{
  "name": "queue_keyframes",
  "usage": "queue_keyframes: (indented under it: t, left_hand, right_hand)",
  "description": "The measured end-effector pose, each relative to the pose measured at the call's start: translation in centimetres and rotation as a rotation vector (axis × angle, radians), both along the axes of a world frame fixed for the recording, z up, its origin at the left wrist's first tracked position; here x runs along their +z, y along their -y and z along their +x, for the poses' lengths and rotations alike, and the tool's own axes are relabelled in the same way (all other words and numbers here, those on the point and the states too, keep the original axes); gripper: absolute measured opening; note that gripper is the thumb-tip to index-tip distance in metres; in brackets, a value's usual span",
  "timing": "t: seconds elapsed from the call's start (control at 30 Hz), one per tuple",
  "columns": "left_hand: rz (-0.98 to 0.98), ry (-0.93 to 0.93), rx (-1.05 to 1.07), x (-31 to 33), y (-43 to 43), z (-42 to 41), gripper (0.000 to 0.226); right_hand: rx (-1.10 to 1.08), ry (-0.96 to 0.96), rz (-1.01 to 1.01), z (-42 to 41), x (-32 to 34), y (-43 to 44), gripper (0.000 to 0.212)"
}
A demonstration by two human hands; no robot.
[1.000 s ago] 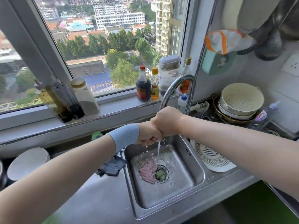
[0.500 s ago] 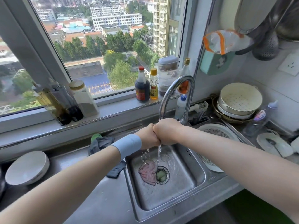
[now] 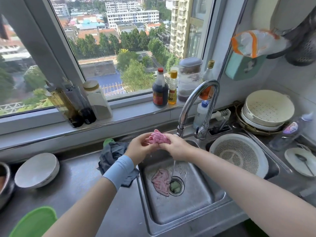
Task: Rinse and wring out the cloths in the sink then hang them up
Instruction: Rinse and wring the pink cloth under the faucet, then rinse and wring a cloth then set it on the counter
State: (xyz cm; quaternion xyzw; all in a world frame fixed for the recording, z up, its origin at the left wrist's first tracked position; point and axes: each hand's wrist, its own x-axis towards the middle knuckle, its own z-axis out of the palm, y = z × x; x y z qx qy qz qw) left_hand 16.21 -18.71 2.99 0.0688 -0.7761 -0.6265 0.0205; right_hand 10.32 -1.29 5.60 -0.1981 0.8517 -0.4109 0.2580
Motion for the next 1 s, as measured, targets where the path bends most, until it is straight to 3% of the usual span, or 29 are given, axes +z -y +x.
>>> queue_keyframes:
  t: [0.1, 0.17, 0.23, 0.3, 0.4, 0.53, 0.67, 0.8, 0.93, 1.0]
  left_hand:
    - [-0.127, 0.051, 0.067, -1.4, 2.0, 0.1, 0.040]
    - [-0.289, 0.093, 0.081, -2.2, 3.6, 0.3, 0.017]
    - [-0.313, 0.127, 0.112, -2.9, 5.1, 0.3, 0.009]
    - [-0.286, 0.077, 0.158, -3.4, 6.6, 0.3, 0.026]
    - [-0.298, 0.002, 0.137, -3.2, 8.5, -0.1, 0.058]
    - [-0.455, -0.037, 0.236, -3.4, 11.7, -1.6, 0.043]
    - [-0.699, 0.058, 0.385, -5.1, 15.5, -1.8, 0.031]
    - [-0.985, 0.090, 0.177, -7.1, 16.7, -1.9, 0.047]
    - [-1.131, 0.576, -0.158, -8.0, 16.8, -2.6, 0.046]
    - [-1.227, 0.589, -0.120, -8.5, 16.3, -2.9, 0.040]
  right_hand:
    - [-0.255, 0.376, -0.257, 0.3, -1.9, 2.1, 0.033]
    - [-0.373, 0.485, -0.315, 0.3, -3.1, 3.5, 0.037]
    - [-0.435, 0.505, -0.319, 0.1, -4.1, 5.2, 0.051]
    - [-0.454, 0.515, -0.296, -0.3, -4.9, 6.9, 0.060]
    - [-0.404, 0.505, -0.293, -1.3, -5.6, 10.2, 0.050]
    - [-0.355, 0.489, -0.371, -2.9, -5.6, 14.9, 0.036]
    - [-0.107, 0.285, -0.254, -4.0, -7.2, 18.4, 0.048]
    - [0.267, 0.148, 0.004, -4.3, -9.8, 20.1, 0.060]
    - [0.255, 0.145, 0.073, -4.9, -11.2, 19.8, 0.052]
    - [0.141, 0.149, 0.069, -5.1, -11.5, 18.8, 0.046]
